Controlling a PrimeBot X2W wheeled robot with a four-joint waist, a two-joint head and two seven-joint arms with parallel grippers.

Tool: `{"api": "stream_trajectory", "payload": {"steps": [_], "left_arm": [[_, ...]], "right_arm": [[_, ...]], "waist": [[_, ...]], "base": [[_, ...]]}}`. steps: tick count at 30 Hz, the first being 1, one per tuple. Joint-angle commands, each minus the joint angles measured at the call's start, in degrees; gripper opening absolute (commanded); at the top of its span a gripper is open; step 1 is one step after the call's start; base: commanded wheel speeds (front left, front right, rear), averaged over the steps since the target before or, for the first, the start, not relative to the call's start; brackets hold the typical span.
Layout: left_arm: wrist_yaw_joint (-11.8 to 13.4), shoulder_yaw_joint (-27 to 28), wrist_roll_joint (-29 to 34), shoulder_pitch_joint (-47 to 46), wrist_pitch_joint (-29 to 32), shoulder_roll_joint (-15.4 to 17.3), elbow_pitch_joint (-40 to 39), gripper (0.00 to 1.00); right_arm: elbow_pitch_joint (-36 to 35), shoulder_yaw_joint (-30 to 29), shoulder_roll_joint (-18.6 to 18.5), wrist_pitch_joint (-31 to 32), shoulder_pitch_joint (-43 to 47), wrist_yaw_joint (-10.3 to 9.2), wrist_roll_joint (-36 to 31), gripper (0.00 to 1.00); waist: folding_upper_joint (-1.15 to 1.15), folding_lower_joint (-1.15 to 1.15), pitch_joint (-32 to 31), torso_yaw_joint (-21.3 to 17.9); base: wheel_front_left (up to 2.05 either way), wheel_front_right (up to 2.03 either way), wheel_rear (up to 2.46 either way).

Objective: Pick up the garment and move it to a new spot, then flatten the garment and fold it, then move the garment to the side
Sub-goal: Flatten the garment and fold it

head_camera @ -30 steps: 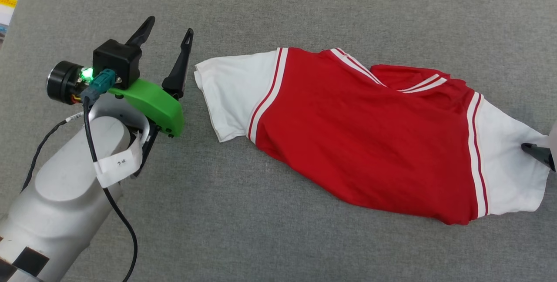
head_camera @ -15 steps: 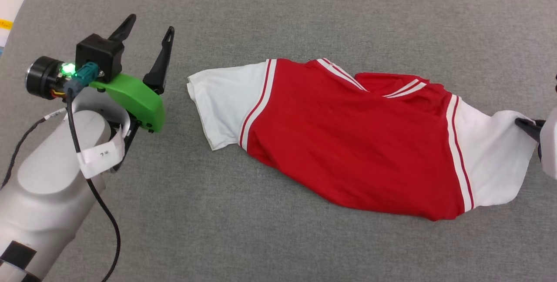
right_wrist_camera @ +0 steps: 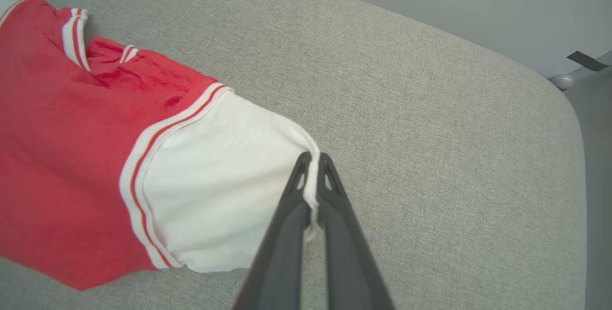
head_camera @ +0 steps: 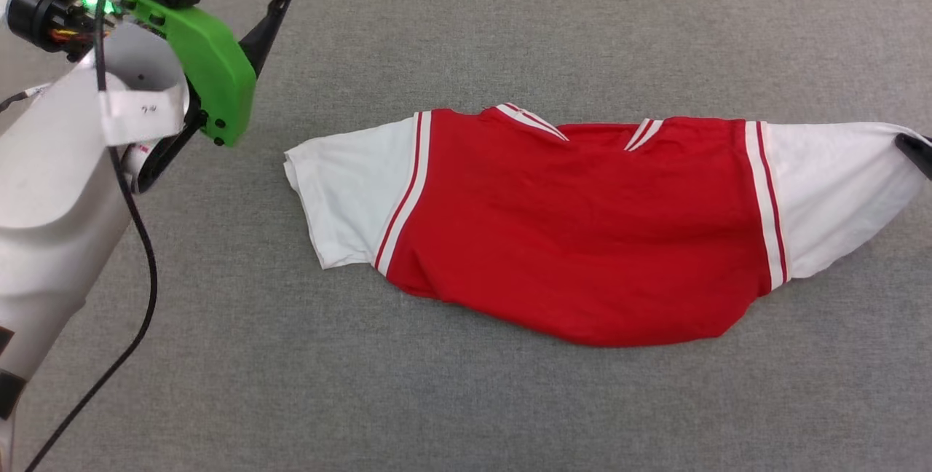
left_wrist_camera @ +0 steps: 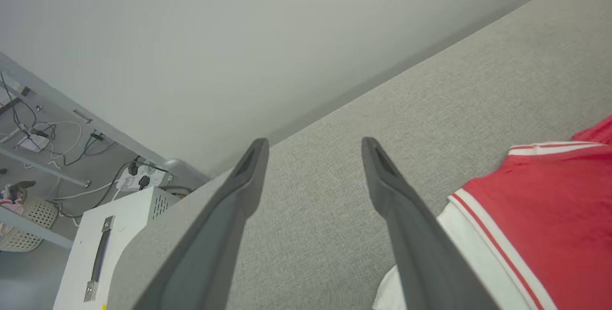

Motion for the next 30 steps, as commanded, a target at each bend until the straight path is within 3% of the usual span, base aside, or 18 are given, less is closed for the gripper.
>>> {"api": "stream_trajectory", "payload": {"steps": [1,6,12,19,25,26,27,28,30], "left_arm": [[-0.7,-1.1,-1.2,-1.9,3.3,-0.2,0.4,1.0],[-1.5,-7.2,-9.7,-5.7,22.0,-0.4,-0.4,1.0],[-1.5,-12.7,-18.8,-8.1,35.4,2.1,-2.0,1.0],[-1.5,-17.6,-21.2,-7.8,38.6,4.2,0.7,1.0],[-1.5,-20.1,-22.9,-5.2,37.9,1.8,5.9,1.0],[-1.5,-20.5,-23.3,-4.8,38.3,1.4,6.3,0.73],[-1.5,-20.9,-23.4,-4.5,38.4,1.2,6.5,0.17],[-1.5,-21.2,-23.6,-4.2,38.6,1.0,6.7,0.0],[-1.5,-21.7,-23.7,-3.8,38.1,0.6,6.8,0.0]], "right_arm": [[-1.0,-0.9,0.2,-0.1,1.1,-0.03,-0.9,0.0],[-4.0,-3.8,1.8,1.0,3.0,-0.03,-2.8,0.0],[-6.0,-6.9,3.9,2.7,4.3,-0.03,-4.3,0.0],[-7.6,-8.7,5.9,4.1,4.6,-0.03,-5.7,0.0],[-8.6,-9.5,6.9,5.2,4.6,-0.03,-6.1,0.0],[-8.7,-9.6,7.0,5.4,4.6,-0.03,-6.2,0.0],[-8.7,-9.7,7.0,5.5,4.6,-0.03,-6.3,0.0],[-8.8,-9.8,7.0,5.7,4.6,-0.03,-6.3,0.0],[-8.7,-9.8,7.2,6.0,4.5,-0.03,-6.4,0.0]], "waist": [[0.0,0.0,1.1,-0.9],[0.0,0.0,3.3,-2.0],[0.0,0.0,5.5,-3.0],[0.0,0.0,7.6,-4.0],[0.0,0.0,9.0,-4.1],[0.0,0.0,9.1,-4.0],[0.0,0.0,9.1,-4.0],[0.0,0.0,9.0,-4.0],[0.0,0.0,8.5,-3.8]], "base": [[0.0,0.0,0.0],[0.0,0.0,0.0],[0.0,0.0,0.0],[0.0,0.0,0.0],[0.0,0.0,0.0],[0.0,0.0,0.0],[0.0,0.0,0.0],[0.0,0.0,0.0],[0.0,0.0,0.0]]}}
